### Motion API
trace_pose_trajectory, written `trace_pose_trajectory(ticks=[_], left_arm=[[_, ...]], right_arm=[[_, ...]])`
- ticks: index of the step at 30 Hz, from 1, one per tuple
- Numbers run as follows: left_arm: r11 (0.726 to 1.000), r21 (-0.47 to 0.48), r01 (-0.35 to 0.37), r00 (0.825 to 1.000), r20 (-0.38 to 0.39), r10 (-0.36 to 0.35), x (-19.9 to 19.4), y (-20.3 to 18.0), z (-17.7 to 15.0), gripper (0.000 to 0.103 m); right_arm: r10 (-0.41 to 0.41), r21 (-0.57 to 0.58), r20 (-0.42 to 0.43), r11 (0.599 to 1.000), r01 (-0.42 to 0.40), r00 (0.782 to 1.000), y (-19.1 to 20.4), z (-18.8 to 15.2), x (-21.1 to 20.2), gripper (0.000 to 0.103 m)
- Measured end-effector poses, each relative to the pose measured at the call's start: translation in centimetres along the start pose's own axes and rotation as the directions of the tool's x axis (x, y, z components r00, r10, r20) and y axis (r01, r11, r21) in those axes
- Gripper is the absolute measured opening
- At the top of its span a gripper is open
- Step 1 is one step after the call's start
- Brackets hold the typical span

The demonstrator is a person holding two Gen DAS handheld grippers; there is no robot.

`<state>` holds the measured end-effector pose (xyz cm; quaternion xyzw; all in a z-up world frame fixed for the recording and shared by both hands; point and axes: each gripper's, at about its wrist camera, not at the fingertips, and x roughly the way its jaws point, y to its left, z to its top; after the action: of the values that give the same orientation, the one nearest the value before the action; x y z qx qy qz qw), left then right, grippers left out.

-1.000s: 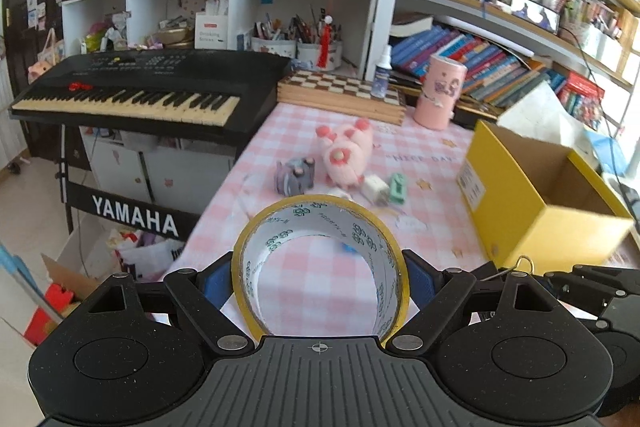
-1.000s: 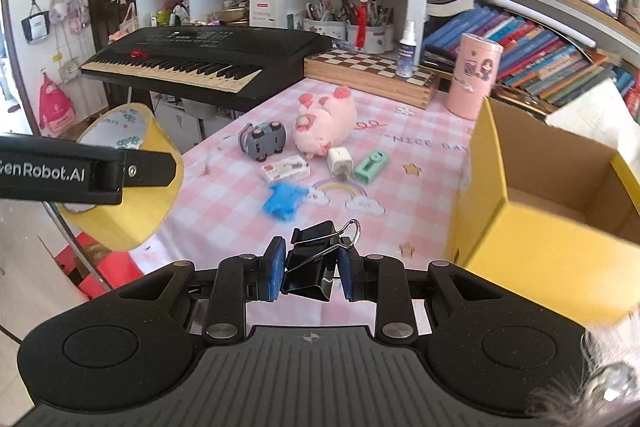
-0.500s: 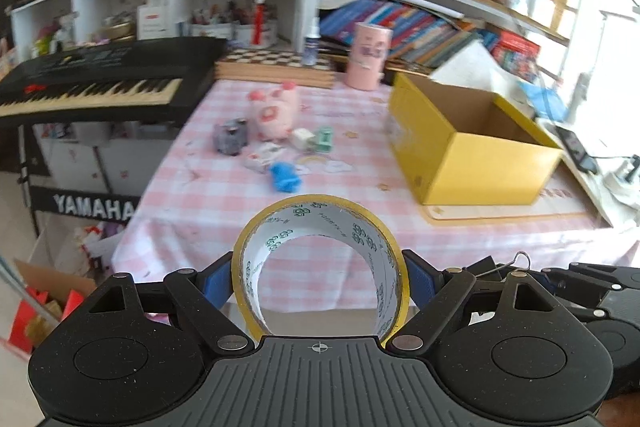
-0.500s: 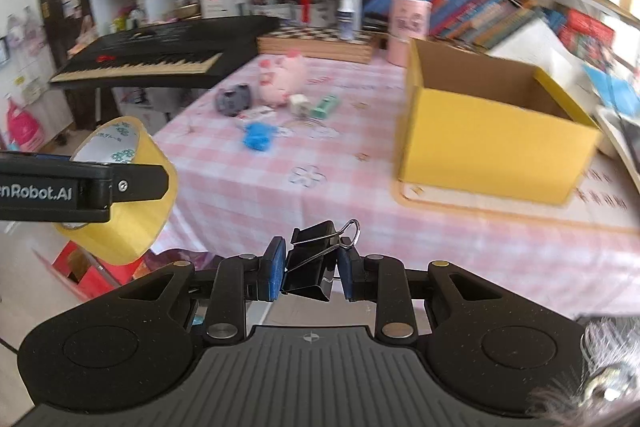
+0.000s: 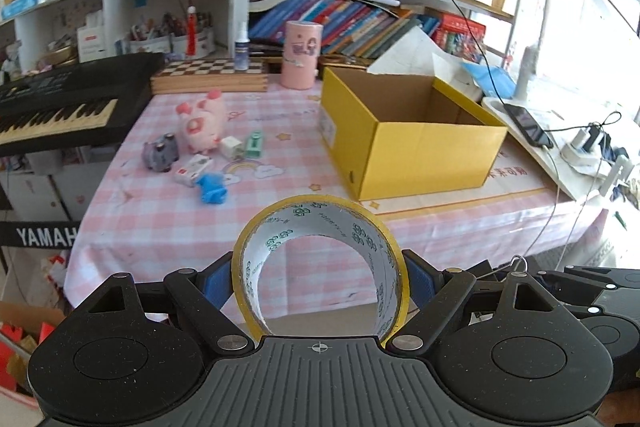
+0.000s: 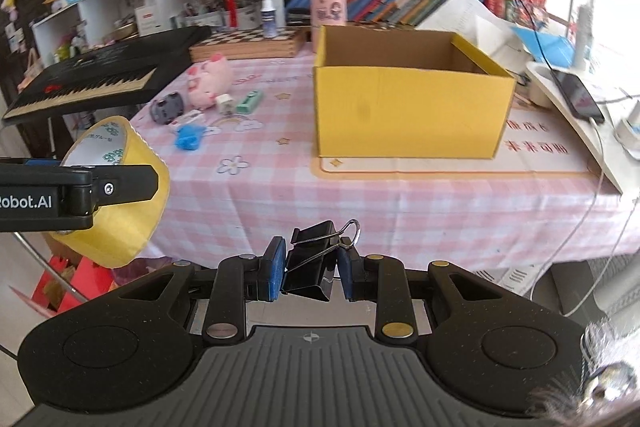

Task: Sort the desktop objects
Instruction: 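Carry the tape roll and binder clip over the yellow cardboard box with both tools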

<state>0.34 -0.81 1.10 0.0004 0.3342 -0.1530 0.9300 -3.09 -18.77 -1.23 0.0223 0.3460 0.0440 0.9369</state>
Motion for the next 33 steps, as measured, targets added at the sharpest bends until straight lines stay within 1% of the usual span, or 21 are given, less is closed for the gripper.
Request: trace_pose_trajectory(ticks=[7, 11, 15, 25, 33], left_arm=[[0.998, 0.046, 0.036, 0.999, -0.015, -0.035, 1.4, -2.2, 0.9, 0.086], [0.997, 0.059, 0.042, 0.999, -0.006, -0.042, 2.2, -3.2, 1.6, 0.086], [0.997, 0.064, 0.046, 0.999, -0.014, -0.046, 3.3, -4.1, 2.2, 0.086], [0.994, 0.086, 0.064, 0.998, -0.025, -0.062, 6.1, -6.7, 3.7, 0.086], [0.991, 0.108, 0.076, 0.997, -0.017, -0.074, 8.5, -9.1, 5.2, 0.086]], right_arm=[[-0.025, 0.041, -0.003, 0.999, 0.025, 1.0, -2.5, 0.5, 0.1, 0.026], [-0.027, 0.052, -0.009, 0.998, 0.028, 1.0, -3.7, 1.0, 0.5, 0.026], [-0.032, 0.061, -0.016, 0.998, 0.033, 0.999, -5.0, 1.6, 1.2, 0.026], [-0.035, 0.066, -0.037, 0.997, 0.037, 0.999, -8.1, 3.2, 3.0, 0.026], [-0.046, 0.062, -0.04, 0.997, 0.049, 0.998, -10.9, 4.3, 4.2, 0.026]])
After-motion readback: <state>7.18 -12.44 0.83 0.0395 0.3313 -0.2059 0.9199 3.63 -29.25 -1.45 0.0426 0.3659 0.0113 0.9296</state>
